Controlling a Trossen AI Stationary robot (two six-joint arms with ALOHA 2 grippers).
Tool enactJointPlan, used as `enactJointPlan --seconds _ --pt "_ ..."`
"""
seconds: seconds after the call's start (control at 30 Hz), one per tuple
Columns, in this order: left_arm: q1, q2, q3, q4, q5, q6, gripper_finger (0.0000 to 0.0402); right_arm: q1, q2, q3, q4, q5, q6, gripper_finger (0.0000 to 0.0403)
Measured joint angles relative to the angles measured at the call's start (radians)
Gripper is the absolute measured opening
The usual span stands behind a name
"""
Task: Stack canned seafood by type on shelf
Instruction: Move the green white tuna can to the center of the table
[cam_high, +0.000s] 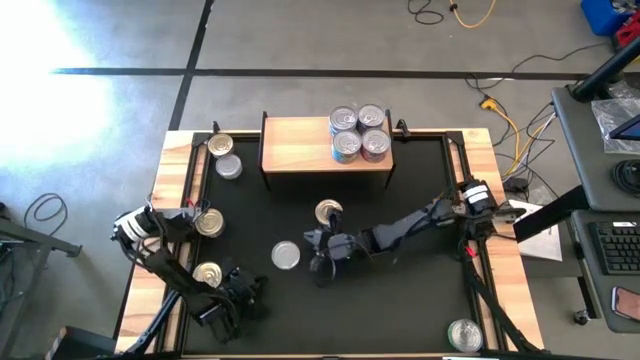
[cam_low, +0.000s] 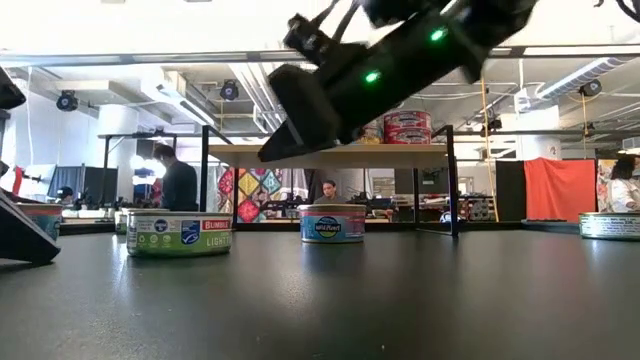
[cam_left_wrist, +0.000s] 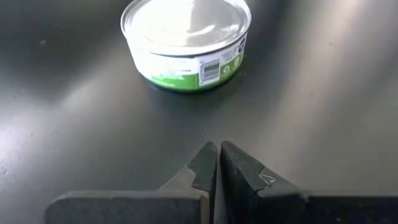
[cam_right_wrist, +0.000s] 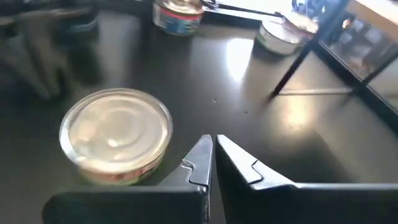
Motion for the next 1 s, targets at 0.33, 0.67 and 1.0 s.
enactJointPlan --seconds 0.33,0.67,1.0 --pt "0.009 0.001 0.0 0.003 0.035 0.012 0.0001 0.002 0.115 0.056 -0.007 -0.342 0.084 0.0013" --pt "-0.029 -0.062 0.136 -0.049 0.221 0.155 0.0 0.03 -0.004 0.036 -0.009 -0.466 -0.008 0.0013" --pt "-0.023 -0.041 0.123 -0.037 0.297 0.058 0.0 0.051 0.058 0.027 0.08 -0.34 0.02 0.0013"
